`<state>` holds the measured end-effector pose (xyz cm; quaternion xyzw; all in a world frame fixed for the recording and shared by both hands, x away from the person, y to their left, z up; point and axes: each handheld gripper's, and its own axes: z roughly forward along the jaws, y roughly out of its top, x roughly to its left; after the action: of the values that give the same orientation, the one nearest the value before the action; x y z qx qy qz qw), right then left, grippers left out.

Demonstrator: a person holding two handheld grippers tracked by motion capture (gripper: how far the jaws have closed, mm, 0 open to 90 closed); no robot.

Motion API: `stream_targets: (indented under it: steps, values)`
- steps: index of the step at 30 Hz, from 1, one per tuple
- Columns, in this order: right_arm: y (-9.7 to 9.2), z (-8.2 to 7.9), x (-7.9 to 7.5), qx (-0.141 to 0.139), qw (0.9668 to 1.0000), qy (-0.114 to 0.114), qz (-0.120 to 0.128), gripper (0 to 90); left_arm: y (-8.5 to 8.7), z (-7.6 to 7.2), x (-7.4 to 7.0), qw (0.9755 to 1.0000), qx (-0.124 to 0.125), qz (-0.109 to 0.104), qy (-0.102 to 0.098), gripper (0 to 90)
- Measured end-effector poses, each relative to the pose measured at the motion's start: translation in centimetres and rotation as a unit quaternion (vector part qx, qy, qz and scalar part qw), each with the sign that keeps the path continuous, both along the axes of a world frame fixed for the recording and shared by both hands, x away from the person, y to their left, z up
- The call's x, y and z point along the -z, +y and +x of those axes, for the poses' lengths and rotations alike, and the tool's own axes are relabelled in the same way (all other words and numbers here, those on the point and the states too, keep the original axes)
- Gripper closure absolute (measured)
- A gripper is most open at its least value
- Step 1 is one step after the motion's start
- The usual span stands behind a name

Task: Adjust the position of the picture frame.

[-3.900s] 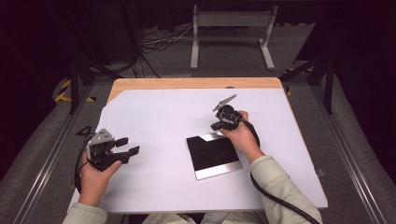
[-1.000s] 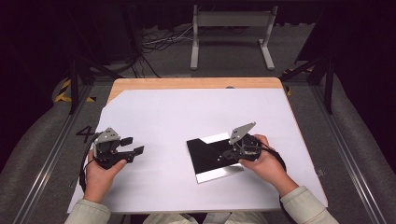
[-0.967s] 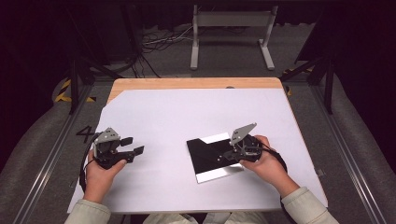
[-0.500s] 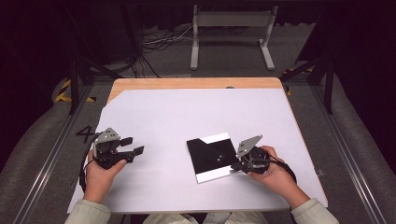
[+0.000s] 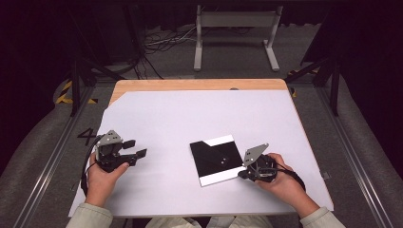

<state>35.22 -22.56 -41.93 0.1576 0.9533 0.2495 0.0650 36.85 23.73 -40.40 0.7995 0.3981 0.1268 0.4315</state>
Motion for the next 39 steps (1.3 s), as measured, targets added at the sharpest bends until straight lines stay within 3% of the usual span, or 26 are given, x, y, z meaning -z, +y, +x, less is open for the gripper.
stream_targets:
  steps: [7,12,24,27,29,30,39]
  values:
    - [-0.1,0.0,0.0,0.0,0.9999,-0.011,-0.005,90.0,0.0,0.0,0.0,1.0,0.0,0.0,-0.001,37.8]
    - [-0.4,0.6,0.0,0.018,0.9996,-0.022,-0.008,90.0,-0.1,0.0,0.0,1.0,0.001,0.0,-0.002,37.7]
    - [0.3,3.9,0.1,0.059,0.9972,-0.046,-0.01,90.0,-0.6,0.0,0.2,0.9999,0.002,0.012,-0.005,40.1]
    - [0.6,4.5,0.0,0.068,0.9965,-0.048,-0.006,90.0,-0.8,0.2,0.2,0.9998,0.004,0.018,-0.009,44.7]
    - [0.7,4.7,-0.1,0.07,0.9964,-0.048,-0.005,90.0,-0.9,0.2,0.3,0.9998,0.002,0.019,-0.011,52.3]
    - [1.0,5.3,-0.1,0.082,0.9945,-0.065,-0.007,90.0,-1.0,0.3,0.3,0.9997,0.001,0.022,-0.006,58.2]
    - [2.3,5.9,0.0,0.074,0.9951,-0.065,0.003,90.0,-1.6,0.6,0.4,0.9997,0.01,0.022,-0.001,67.6]
